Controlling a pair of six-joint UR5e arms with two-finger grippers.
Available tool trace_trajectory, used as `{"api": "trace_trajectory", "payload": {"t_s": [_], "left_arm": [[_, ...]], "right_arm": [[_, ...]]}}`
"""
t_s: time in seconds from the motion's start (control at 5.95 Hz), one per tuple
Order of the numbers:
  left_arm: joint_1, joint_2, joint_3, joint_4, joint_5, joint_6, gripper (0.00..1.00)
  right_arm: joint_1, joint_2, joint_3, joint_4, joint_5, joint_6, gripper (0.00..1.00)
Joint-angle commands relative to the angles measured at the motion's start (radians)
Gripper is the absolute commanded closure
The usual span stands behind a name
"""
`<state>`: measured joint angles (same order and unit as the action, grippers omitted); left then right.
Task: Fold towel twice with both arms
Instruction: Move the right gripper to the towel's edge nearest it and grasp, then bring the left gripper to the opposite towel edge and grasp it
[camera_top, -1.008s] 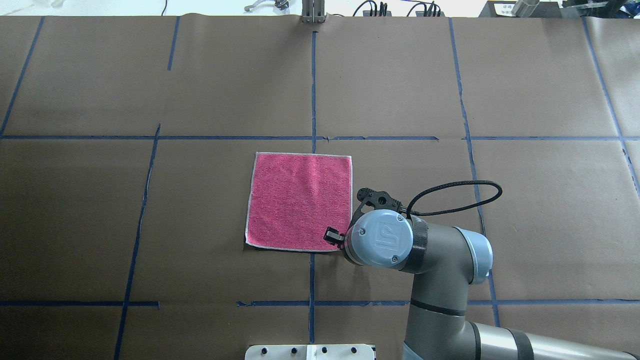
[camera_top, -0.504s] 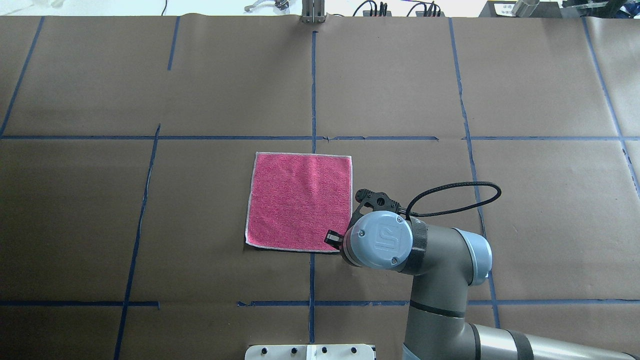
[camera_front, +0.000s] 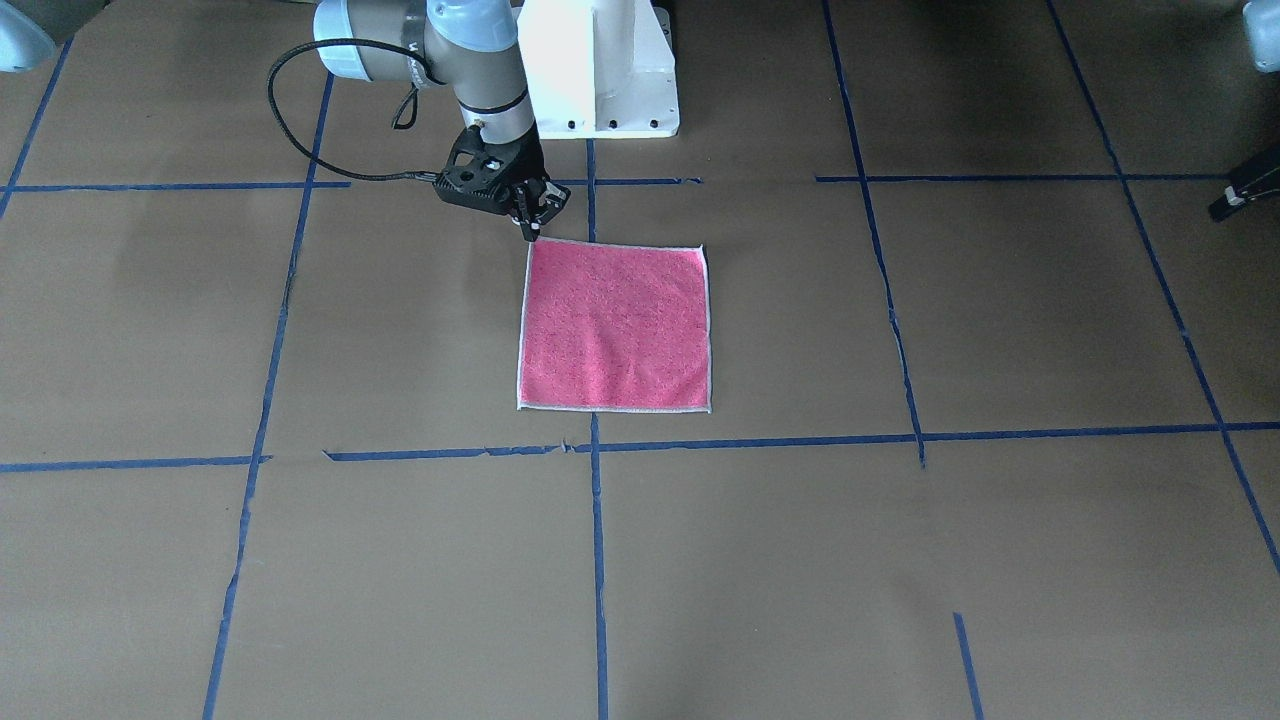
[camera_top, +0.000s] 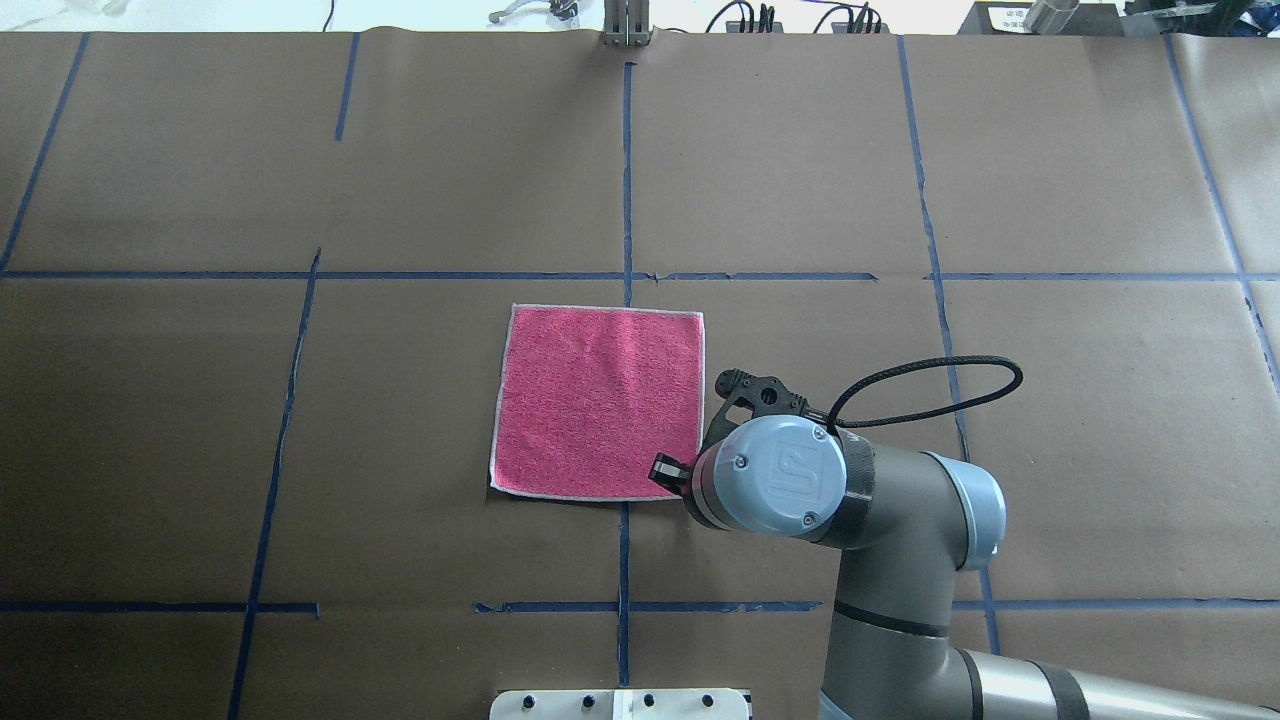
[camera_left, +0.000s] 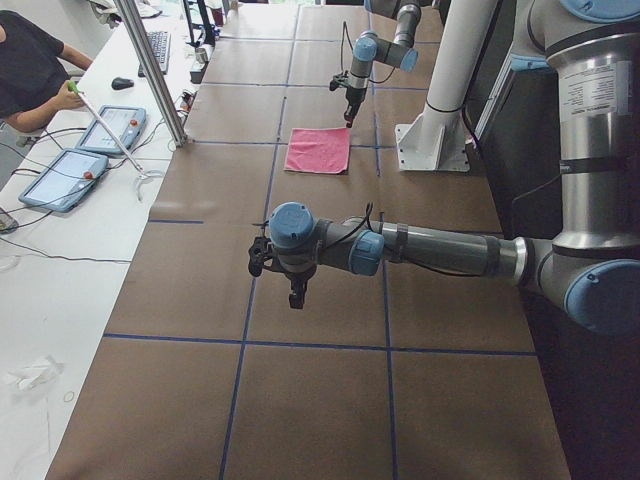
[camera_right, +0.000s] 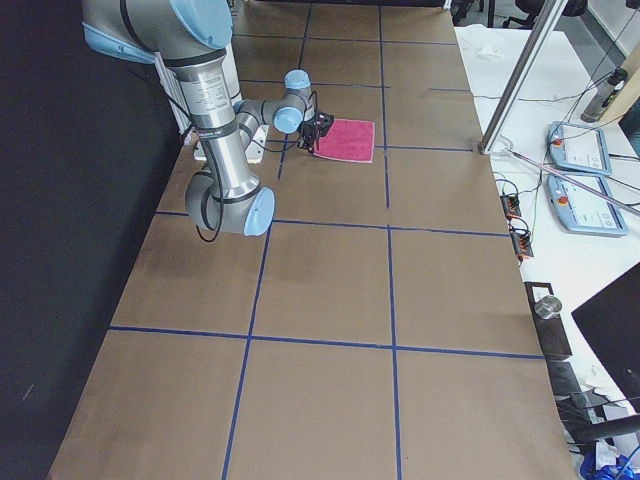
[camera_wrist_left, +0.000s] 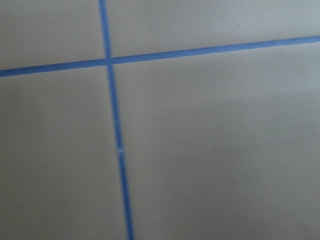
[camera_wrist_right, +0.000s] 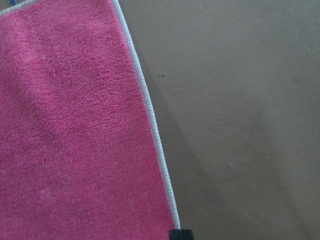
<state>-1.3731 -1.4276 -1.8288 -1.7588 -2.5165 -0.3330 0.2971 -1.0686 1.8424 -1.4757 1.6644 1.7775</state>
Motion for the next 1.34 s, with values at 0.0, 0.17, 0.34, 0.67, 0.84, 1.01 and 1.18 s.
{"api": "trace_trajectory", "payload": {"t_s": [0.0,0.17,0.34,0.67,0.84,1.01,1.18], "left_arm": [[0.179,-0.052,-0.023,-0.195,0.001,-0.458,0.0],[0.271,-0.135,-0.024,-0.229,0.011,-0.705,0.0],[0.373,-0.17,-0.07,-0.228,0.091,-0.857,0.0],[0.636,-0.294,-0.127,-0.219,0.337,-1.244,0.0],[0.793,-0.344,-0.125,-0.214,0.498,-1.394,0.0],[0.936,-0.413,-0.115,-0.15,0.633,-1.487,0.0],[0.98,-0.523,-0.104,0.021,0.68,-1.515,0.0]], "right_arm": [[0.004,-0.019,0.023,-0.002,0.001,-0.001,0.98],[0.005,-0.024,0.028,-0.002,0.004,-0.003,0.98],[0.005,-0.033,0.032,-0.002,0.006,-0.003,0.98],[0.007,-0.033,0.032,-0.002,0.009,-0.006,0.97],[0.007,-0.031,0.034,-0.002,0.009,-0.006,0.97],[0.007,-0.031,0.032,-0.002,0.009,-0.006,0.97],[0.007,-0.031,0.034,-0.002,0.009,-0.004,0.97]]}}
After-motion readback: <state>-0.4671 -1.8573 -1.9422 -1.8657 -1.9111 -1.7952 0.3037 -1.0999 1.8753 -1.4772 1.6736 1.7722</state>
